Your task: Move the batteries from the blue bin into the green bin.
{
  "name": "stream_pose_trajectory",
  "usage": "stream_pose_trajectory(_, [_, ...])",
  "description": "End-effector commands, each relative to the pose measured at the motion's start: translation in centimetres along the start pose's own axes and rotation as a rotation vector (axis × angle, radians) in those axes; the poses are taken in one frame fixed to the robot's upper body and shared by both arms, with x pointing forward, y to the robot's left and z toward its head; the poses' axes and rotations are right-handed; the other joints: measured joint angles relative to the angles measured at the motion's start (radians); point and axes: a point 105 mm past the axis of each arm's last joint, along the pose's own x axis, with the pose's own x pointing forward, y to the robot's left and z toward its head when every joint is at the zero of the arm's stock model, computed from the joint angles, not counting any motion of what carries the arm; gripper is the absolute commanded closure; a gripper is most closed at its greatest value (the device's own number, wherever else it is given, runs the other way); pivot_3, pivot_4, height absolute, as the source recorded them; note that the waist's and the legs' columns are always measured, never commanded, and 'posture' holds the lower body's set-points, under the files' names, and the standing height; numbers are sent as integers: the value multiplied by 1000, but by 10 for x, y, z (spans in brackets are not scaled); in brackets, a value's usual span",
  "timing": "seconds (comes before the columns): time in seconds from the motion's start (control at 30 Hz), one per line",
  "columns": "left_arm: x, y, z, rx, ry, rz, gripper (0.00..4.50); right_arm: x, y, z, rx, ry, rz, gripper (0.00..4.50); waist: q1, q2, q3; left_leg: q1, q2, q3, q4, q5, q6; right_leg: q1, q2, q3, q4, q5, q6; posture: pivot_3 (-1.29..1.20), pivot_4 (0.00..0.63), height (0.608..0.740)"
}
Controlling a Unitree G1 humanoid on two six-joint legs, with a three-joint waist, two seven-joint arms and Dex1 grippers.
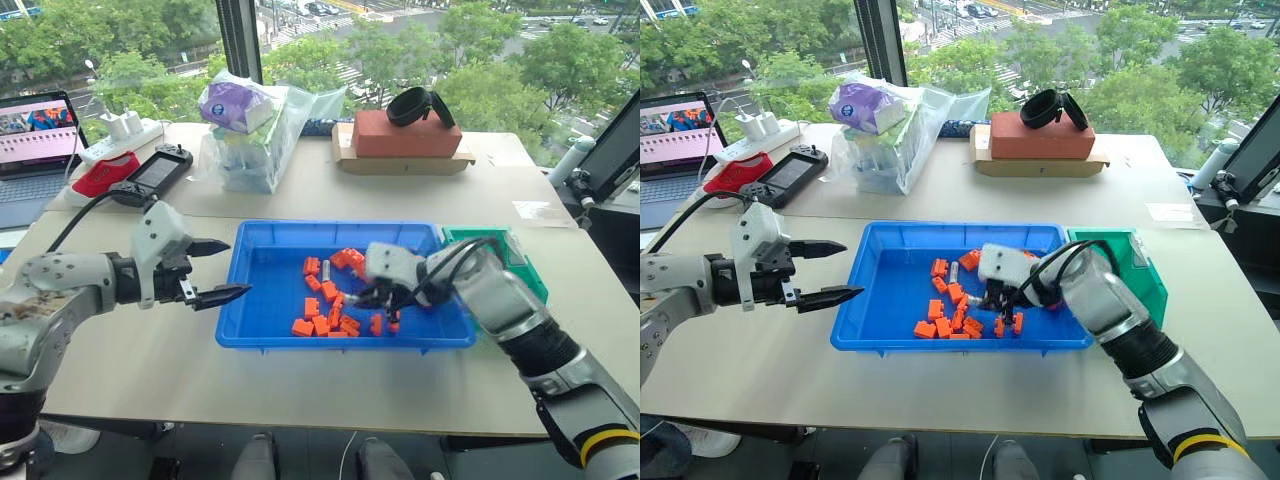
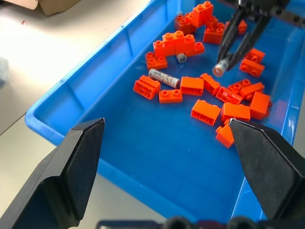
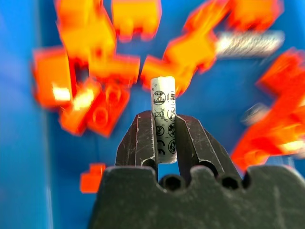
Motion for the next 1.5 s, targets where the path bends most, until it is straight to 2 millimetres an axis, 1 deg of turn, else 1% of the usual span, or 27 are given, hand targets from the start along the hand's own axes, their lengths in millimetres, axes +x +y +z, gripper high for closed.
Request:
stream_pose_trajectory(0.03, [1, 2, 8, 35, -25, 1, 0, -71, -27, 19, 2, -73, -128, 4255, 6, 0, 0, 0, 0, 0, 0, 0, 0, 0, 0, 0, -1, 0, 0, 0, 150, 739])
stream_pose_trajectory(0.1, [2, 2, 8, 35, -27, -2, 0, -95, -43, 12, 40, -60, -216, 4255, 16, 0, 0, 0, 0, 0, 0, 0, 0, 1, -1, -1, -2, 0, 0, 0, 150, 739])
stream_pose_trajectory(0.13, [2, 2, 8, 34, -28, -4, 0, -116, -57, -2, 69, -8, -305, 4255, 16, 0, 0, 0, 0, 0, -1, 0, 0, 1, -1, -1, -3, 0, 0, 0, 150, 739])
stream_pose_trajectory(0.17, [3, 2, 8, 33, -30, -5, 0, -132, -66, -14, 92, 42, -369, 4255, 17, 0, 0, 0, 0, 0, -1, 0, 0, 1, 0, -1, -3, 0, 0, 0, 150, 739])
stream_pose_trajectory(0.2, [4, 2, 8, 33, -31, -6, 0, -142, -70, -22, 103, 76, -405, 4255, 17, 0, 0, 0, 0, 0, -1, 0, 0, 1, -1, -1, -3, 0, 0, 0, 150, 739])
stream_pose_trajectory(0.23, [5, 2, 8, 33, -32, -8, 0, -152, -74, -35, 123, 125, -439, 4255, 17, 0, 0, 0, 0, 1, -1, 0, 0, 1, -1, -1, -4, 0, 0, 0, 150, 739])
stream_pose_trajectory(0.3, [7, 3, 8, 34, -36, -13, 0, -160, -73, -54, 163, 186, -448, 4255, 17, 0, 0, 0, -1, 1, -1, 0, 0, 0, -1, 0, -4, 0, 0, 0, 150, 739])
stream_pose_trajectory(0.37, [9, 2, 9, 39, -37, -19, 0, -161, -69, -71, 193, 242, -433, 4255, 12, 0, 0, 0, 0, 1, -2, 0, 0, 0, -1, 0, -4, 0, 0, 0, 150, 739])
stream_pose_trajectory(0.4, [11, 0, 10, 43, -40, -28, 0, -159, -67, -83, 200, 289, -430, 4255, 8, 0, 0, 0, 0, 1, -2, 0, 0, 0, -1, 0, -4, 0, 0, 0, 150, 739])
stream_pose_trajectory(0.43, [13, -1, 11, 43, -45, -36, 0, -157, -65, -91, 212, 308, -428, 4255, 6, 0, 0, 0, 0, 1, -2, 0, 0, 0, 0, 0, -4, 0, 0, 0, 150, 739])
stream_pose_trajectory(0.5, [14, -3, 12, 44, -50, -44, 0, -152, -63, -98, 231, 313, -421, 4255, 2, 0, 0, 0, 0, 1, -1, 0, 0, 0, 0, 0, -3, 0, 0, 0, 150, 739])
stream_pose_trajectory(0.6, [14, -3, 12, 45, -47, -45, 0, -143, -62, -104, 256, 310, -411, 4255, -7, 0, 0, 0, 0, 1, -1, 0, 0, 0, -1, 1, -2, 0, 0, 0, 150, 739])
stream_pose_trajectory(0.73, [13, -3, 11, 48, -43, -46, 0, -141, -64, -113, 270, 352, -434, 4255, -7, 0, 0, 1, 0, 1, -1, 0, 0, 0, 0, 1, -1, 0, 0, 0, 150, 739])
stream_pose_trajectory(0.8, [13, -3, 11, 48, -44, -45, 0, -145, -67, -121, 265, 401, -464, 3245, -5, 0, 0, 0, 0, 1, -1, 0, 0, 0, -1, 1, -1, 0, 0, 0, 150, 739])
stream_pose_trajectory(0.83, [12, -3, 11, 48, -44, -44, 0, -148, -69, -123, 263, 418, -479, 3062, -5, 0, 0, 1, 0, 1, -1, 0, 0, 0, -1, 0, -1, 0, 0, 0, 150, 739])
stream_pose_trajectory(0.9, [12, -3, 11, 48, -44, -42, 0, -153, -75, -120, 269, 416, -517, 2323, -4, 0, 0, 0, -1, 1, -1, 0, 0, 0, -1, 1, -1, 0, 0, 0, 150, 739])
stream_pose_trajectory(0.97, [12, -4, 11, 46, -44, -42, 0, -156, -81, -113, 275, 393, -542, 1656, -8, 0, 0, 0, -1, 1, -1, 0, 0, 0, -1, 1, -1, 0, 0, 0, 150, 739])
stream_pose_trajectory(1.03, [12, -5, 10, 45, -44, -42, 0, -159, -84, -101, 250, 361, -540, 1020, -9, 0, 0, 1, 0, 1, -1, 0, 0, 0, -1, 1, -1, 0, 0, 0, 150, 739])
stream_pose_trajectory(1.07, [12, -5, 10, 45, -44, -42, 0, -159, -85, -94, 234, 342, -533, 1020, -8, 0, 0, 1, 0, 1, -1, 0, 0, 0, 0, 1, -1, 0, 0, 0, 150, 739])
stream_pose_trajectory(1.13, [11, -6, 10, 42, -43, -41, 0, -154, -82, -71, 179, 265, -481, 1020, -7, 0, 0, 1, 0, 1, -1, 0, 0, 0, -1, 1, -1, 0, 0, 0, 150, 739])
stream_pose_trajectory(1.2, [10, -5, 9, 40, -41, -39, 0, -146, -75, -47, 121, 187, -405, 1020, -7, 1, 1, 1, 0, 1, -1, 0, 0, 0, -1, 1, -1, 0, 0, 0, 150, 739])
stream_pose_trajectory(1.3, [7, -2, 7, 39, -30, -23, 0, -128, -55, -8, 27, 58, -254, 1020, -8, 1, 1, 1, 0, 1, -1, 0, 0, 0, 0, 1, -1, 0, 0, 0, 150, 739])
stream_pose_trajectory(1.37, [5, 3, 6, 36, -17, 0, 0, -113, -44, 15, -22, -9, -163, 1020, -10, 1, 1, 1, 0, 1, -1, 0, 0, 0, 0, 1, -1, 0, 0, 0, 150, 739])
stream_pose_trajectory(1.43, [4, 6, 3, 26, -9, 20, 0, -97, -36, 27, -63, -35, -104, 1020, -11, 1, 1, 1, 0, 1, -1, 0, 0, 0, 0, 1, -1, 0, 0, 0, 150, 739])
stream_pose_trajectory(1.5, [3, 6, 1, 22, -2, 24, 0, -77, -31, 34, -88, -42, -62, 1020, -7, 1, 0, 1, 1, 1, -1, 0, 0, 0, 0, 0, 0, 0, 0, 0, 150, 739])
